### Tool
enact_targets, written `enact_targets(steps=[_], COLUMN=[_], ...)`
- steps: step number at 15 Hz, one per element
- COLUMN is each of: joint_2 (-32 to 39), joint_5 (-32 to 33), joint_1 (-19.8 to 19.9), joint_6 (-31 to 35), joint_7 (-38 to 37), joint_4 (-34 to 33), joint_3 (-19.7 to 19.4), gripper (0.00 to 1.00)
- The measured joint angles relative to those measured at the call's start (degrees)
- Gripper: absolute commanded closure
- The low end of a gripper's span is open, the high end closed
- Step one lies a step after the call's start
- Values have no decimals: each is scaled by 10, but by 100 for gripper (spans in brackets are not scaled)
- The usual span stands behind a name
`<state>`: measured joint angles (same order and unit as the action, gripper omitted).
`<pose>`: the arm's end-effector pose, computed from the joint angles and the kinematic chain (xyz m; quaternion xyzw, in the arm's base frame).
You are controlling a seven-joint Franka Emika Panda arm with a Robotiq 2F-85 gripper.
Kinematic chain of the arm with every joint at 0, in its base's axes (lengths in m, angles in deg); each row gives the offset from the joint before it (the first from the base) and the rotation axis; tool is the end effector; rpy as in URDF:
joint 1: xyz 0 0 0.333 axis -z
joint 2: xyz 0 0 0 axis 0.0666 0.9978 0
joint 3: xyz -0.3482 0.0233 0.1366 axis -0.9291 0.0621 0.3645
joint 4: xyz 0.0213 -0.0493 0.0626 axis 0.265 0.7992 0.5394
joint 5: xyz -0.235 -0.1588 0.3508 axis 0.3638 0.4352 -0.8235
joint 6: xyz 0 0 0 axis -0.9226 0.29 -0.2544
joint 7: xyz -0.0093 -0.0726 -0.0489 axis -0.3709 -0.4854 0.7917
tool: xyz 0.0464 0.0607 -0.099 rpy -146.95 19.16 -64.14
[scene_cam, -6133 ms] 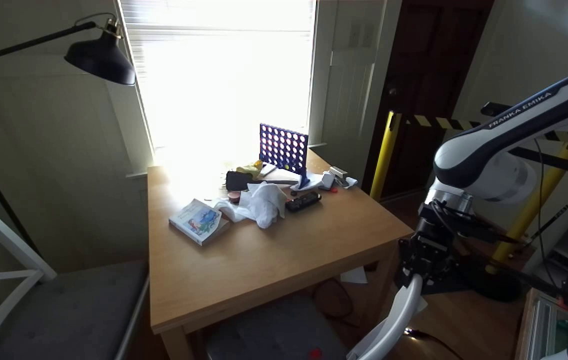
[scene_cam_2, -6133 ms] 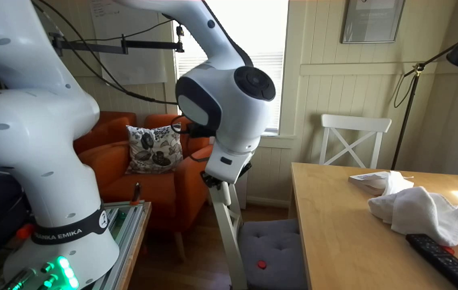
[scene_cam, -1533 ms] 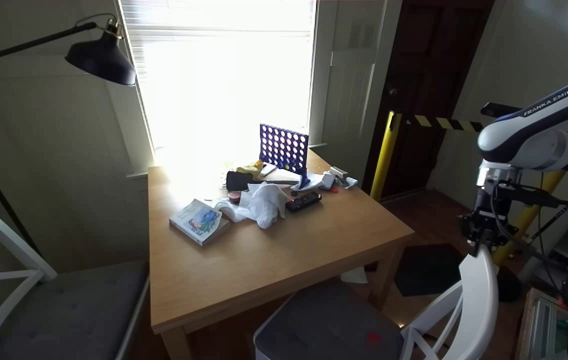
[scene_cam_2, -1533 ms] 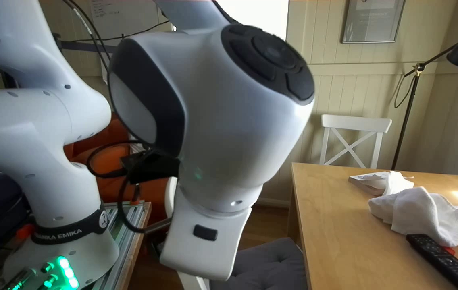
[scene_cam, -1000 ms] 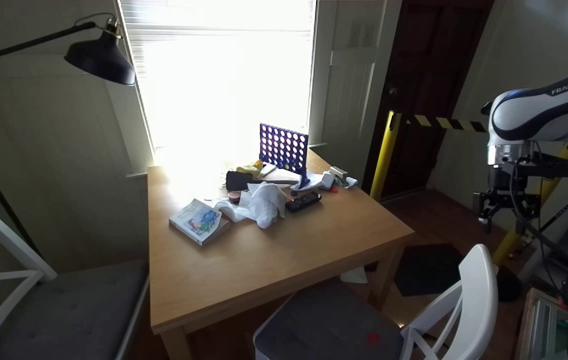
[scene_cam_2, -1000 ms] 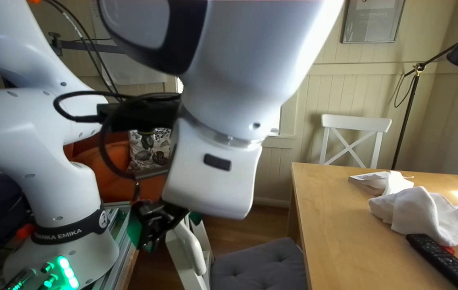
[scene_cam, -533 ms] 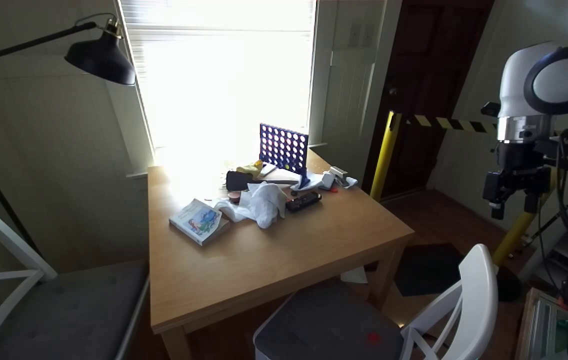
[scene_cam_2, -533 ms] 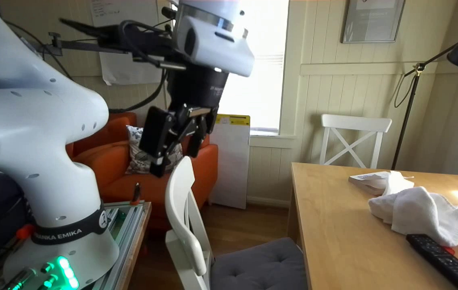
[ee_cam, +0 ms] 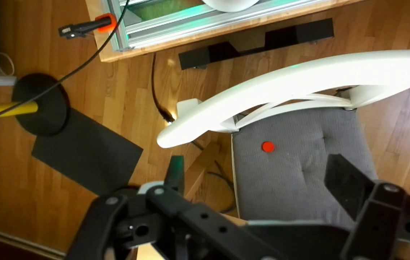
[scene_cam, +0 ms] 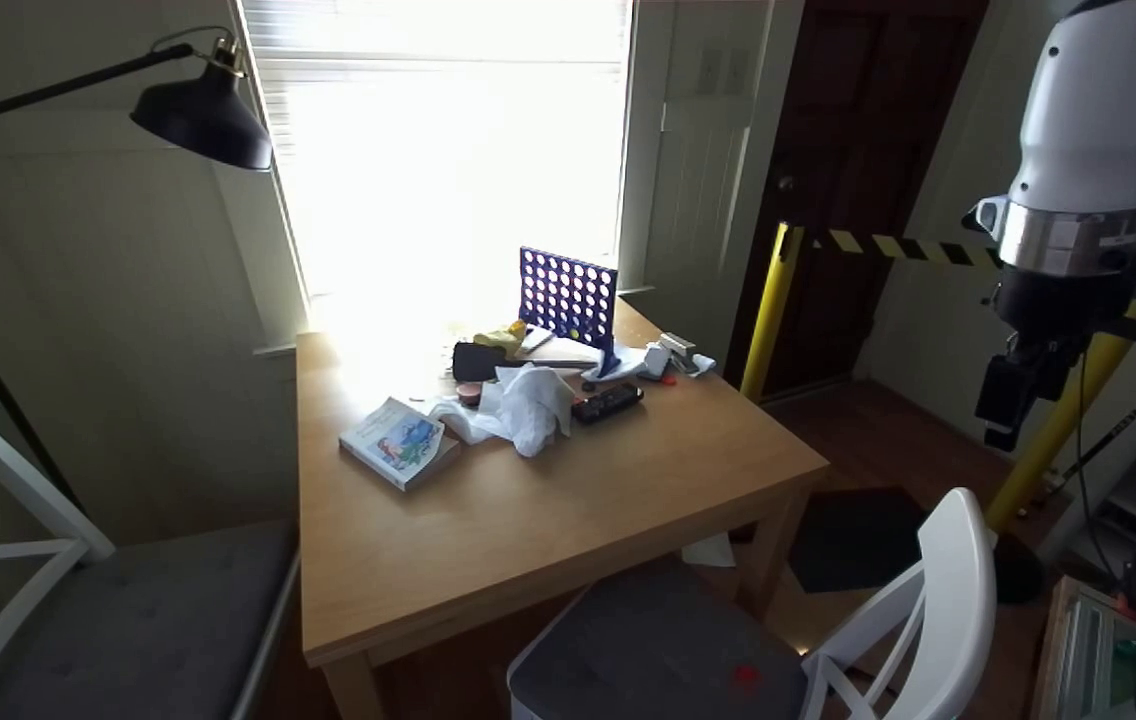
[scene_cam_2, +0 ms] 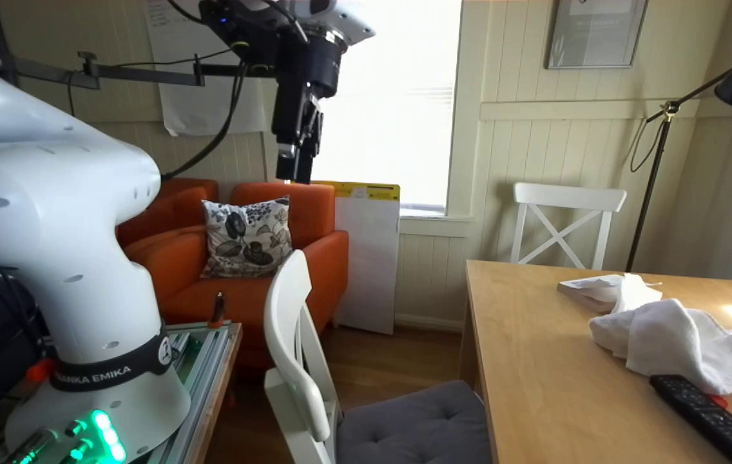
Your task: Pull out the chair
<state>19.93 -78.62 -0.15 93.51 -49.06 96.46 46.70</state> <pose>0.2888 0.0389 0.5036 0.9848 -0.1109 -0.0737 0.1119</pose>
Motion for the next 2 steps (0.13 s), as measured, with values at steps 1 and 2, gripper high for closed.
enact_targets(steps=[1, 2], joint_2=[0, 0], joint_5=[0, 0], joint_1=[-6, -8], joint_6=[1, 1], joint_7=[-4, -5], joint_4=[-3, -4], joint_3=[10, 14], gripper=[0, 0])
